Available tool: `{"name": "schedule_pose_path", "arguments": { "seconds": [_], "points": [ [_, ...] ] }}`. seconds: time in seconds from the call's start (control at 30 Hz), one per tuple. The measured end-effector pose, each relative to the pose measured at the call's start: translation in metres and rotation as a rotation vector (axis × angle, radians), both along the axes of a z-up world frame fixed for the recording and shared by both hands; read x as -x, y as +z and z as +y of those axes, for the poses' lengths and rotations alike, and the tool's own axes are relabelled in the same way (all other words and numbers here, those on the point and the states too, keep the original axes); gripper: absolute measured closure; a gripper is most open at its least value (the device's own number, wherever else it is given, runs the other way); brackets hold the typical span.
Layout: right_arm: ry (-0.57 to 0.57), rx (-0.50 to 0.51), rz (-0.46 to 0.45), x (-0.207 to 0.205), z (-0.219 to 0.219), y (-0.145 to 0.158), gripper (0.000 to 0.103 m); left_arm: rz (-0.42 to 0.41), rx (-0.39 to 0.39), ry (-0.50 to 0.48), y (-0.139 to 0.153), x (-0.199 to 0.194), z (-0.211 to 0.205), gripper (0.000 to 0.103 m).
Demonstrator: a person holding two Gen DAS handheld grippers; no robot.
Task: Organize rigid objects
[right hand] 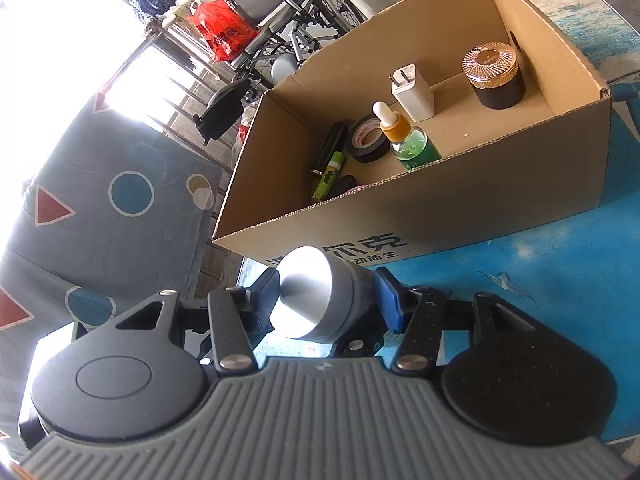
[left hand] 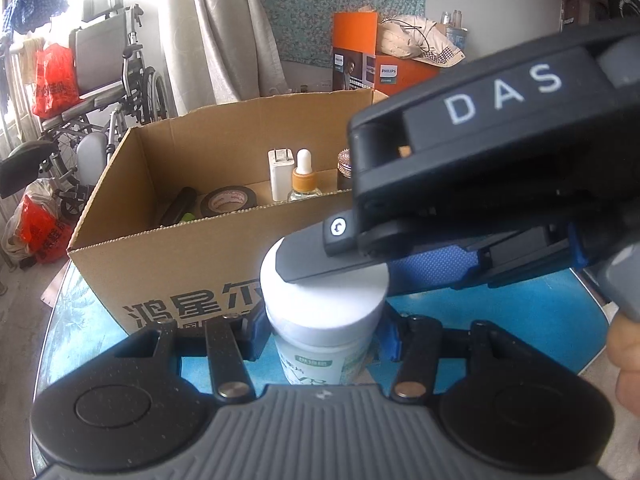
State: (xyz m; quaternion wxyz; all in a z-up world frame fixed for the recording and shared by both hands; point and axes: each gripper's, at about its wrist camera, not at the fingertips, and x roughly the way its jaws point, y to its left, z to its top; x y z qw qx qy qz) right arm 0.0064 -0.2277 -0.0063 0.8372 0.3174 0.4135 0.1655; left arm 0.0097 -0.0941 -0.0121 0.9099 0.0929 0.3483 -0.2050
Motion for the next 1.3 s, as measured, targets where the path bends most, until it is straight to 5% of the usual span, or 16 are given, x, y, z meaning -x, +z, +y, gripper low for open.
{"name": "schedule_pose_path", "arguments": {
  "seconds": [0.97,1.13,1.3],
  "points": [
    [-0.113,-0.078,-0.018,0.014,-0.05,-0.018,0.037,0.017,0.032,-0.12,-0.015,-0.016,-0.034,0.047],
    [-0.119,-0.086,-0.023,0.014,-0.054,-0.02,0.031,0.009,0.059,-0.124,-0.012,-0.012,-0.03,0.015],
    [-0.137,-0.102,-0.038,0.015,-0.061,-0.02,0.026,-0.002,0.105,-0.139,-0.008,-0.009,-0.02,0.003]
  ]
}}
